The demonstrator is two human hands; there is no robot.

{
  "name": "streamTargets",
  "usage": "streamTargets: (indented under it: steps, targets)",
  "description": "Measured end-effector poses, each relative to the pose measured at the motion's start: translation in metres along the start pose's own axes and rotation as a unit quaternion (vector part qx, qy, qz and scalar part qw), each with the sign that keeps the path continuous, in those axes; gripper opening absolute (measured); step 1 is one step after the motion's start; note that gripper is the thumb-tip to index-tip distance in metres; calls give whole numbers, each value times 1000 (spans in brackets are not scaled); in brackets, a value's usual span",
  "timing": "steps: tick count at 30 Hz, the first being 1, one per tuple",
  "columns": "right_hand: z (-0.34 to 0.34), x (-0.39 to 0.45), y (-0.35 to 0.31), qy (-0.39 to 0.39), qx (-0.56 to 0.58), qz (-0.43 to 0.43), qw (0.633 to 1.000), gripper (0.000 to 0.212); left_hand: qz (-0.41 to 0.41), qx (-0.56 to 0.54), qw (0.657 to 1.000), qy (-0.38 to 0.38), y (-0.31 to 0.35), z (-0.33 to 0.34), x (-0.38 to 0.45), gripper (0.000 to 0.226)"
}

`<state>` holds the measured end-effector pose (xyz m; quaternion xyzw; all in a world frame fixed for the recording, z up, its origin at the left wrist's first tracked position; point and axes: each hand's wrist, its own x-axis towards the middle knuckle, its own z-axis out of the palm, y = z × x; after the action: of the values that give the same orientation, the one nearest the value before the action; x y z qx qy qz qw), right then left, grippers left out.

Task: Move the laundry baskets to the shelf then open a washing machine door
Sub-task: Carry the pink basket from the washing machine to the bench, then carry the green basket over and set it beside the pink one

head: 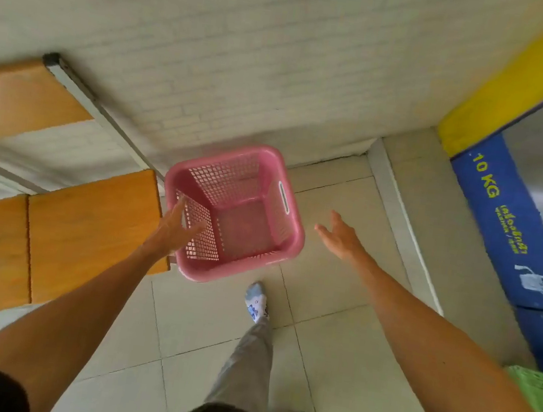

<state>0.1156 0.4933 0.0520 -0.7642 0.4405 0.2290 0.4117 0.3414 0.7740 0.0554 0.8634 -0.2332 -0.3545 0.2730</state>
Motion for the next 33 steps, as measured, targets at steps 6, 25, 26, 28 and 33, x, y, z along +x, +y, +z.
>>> streamTargets:
  steps: [6, 25, 26, 28, 33]
  targets:
    - [-38, -206, 124, 103, 121, 54, 986, 65, 125, 158, 975, -95, 135, 44, -108, 63]
    - [37, -651, 557, 345, 311, 386, 797, 61, 410, 244, 820, -316, 448, 449, -382, 74]
    - [37, -654, 570, 346, 316, 391, 792, 61, 417, 252, 810, -325, 456, 468, -385, 75]
    - [32, -655, 596, 342, 335, 402, 781, 65, 428, 260, 794, -343, 473, 504, -386, 73]
    - [-2, -643, 655, 329, 362, 423, 763, 64, 446, 249, 778, -366, 511, 582, -374, 60]
